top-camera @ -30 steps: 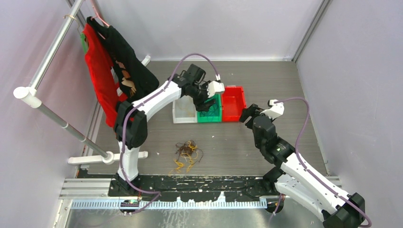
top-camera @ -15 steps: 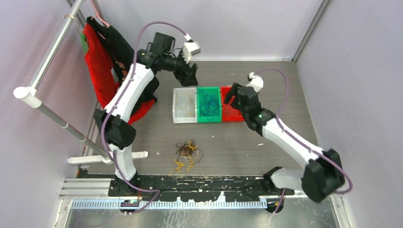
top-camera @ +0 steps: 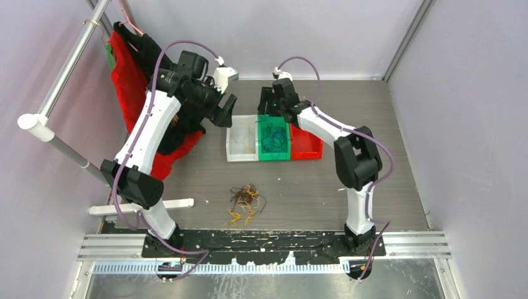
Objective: Untangle the cables
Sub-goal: Place the cable in the bin.
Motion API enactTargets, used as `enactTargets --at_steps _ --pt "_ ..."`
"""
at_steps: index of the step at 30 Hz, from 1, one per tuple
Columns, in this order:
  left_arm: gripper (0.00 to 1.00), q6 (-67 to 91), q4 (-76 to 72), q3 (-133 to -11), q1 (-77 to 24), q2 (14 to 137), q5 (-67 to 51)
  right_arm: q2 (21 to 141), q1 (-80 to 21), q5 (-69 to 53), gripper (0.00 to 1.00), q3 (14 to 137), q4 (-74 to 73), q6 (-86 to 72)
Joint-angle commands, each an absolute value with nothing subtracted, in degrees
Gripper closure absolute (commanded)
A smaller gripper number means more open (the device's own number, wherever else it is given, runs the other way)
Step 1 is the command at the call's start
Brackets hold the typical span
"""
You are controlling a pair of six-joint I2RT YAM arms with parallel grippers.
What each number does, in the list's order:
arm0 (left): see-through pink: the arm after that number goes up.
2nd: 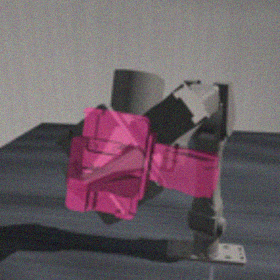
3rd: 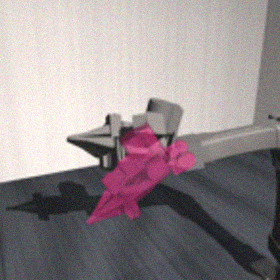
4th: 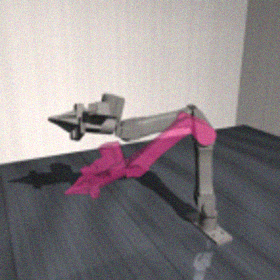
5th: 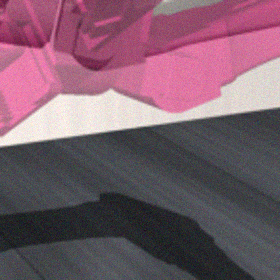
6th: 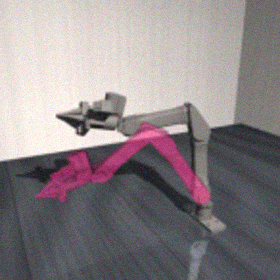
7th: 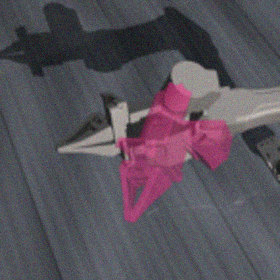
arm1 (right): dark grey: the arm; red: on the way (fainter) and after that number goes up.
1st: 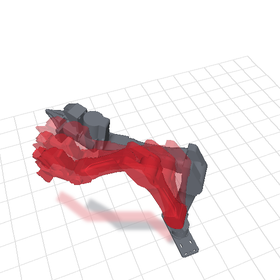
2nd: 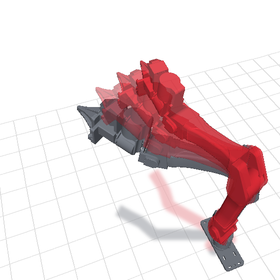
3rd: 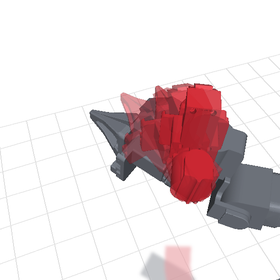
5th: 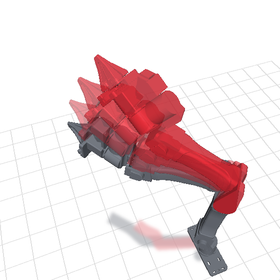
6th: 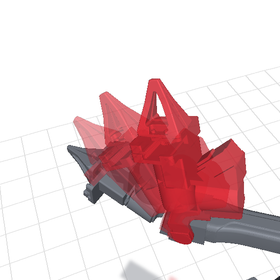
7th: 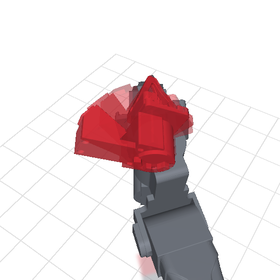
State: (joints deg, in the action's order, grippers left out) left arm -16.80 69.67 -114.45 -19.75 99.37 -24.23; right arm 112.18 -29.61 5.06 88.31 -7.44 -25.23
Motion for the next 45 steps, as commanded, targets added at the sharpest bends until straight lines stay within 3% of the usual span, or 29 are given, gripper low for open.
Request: enactTargets --at_steps 1,9,13,16,19,30,45 --pt "0.19 -16.9 77.75 -113.5 -19.35 97.05 -20.73 115.24 -29.52 -2.18 0.36 95.07 -10.13 -18.06" --pt "0.2 -16.44 77.45 -110.23 -19.26 93.55 -20.43 116.09 -29.53 -3.41 0.56 95.45 -10.27 -15.71" --pt "0.2 -16.61 76.36 -108.25 -19.25 91.51 -19.58 115.91 -29.53 -3.72 0.8 95.36 -10.81 -15.83" --pt "0.12 -16.64 76.17 -107.41 -19.28 90.52 -17.88 114.87 -29.5 -3.91 0.92 94.56 -11.2 -15.97" --pt "0.02 -17.04 75.42 -106.46 -19.22 89.32 -16.41 112.51 -29.53 -3.01 0.98 92.37 -11.21 -16.13" --pt "0.01 -17.76 69.96 -101.34 -18.42 84.08 -14.47 103.23 -29.53 -0.76 0.99 80.75 -11.51 -16.15" --pt "0.01 -18.54 70.12 -100.9 -18.28 83.28 -13.2 114.38 -33.77 12.7 0.99 85.96 -15.72 -10.35"
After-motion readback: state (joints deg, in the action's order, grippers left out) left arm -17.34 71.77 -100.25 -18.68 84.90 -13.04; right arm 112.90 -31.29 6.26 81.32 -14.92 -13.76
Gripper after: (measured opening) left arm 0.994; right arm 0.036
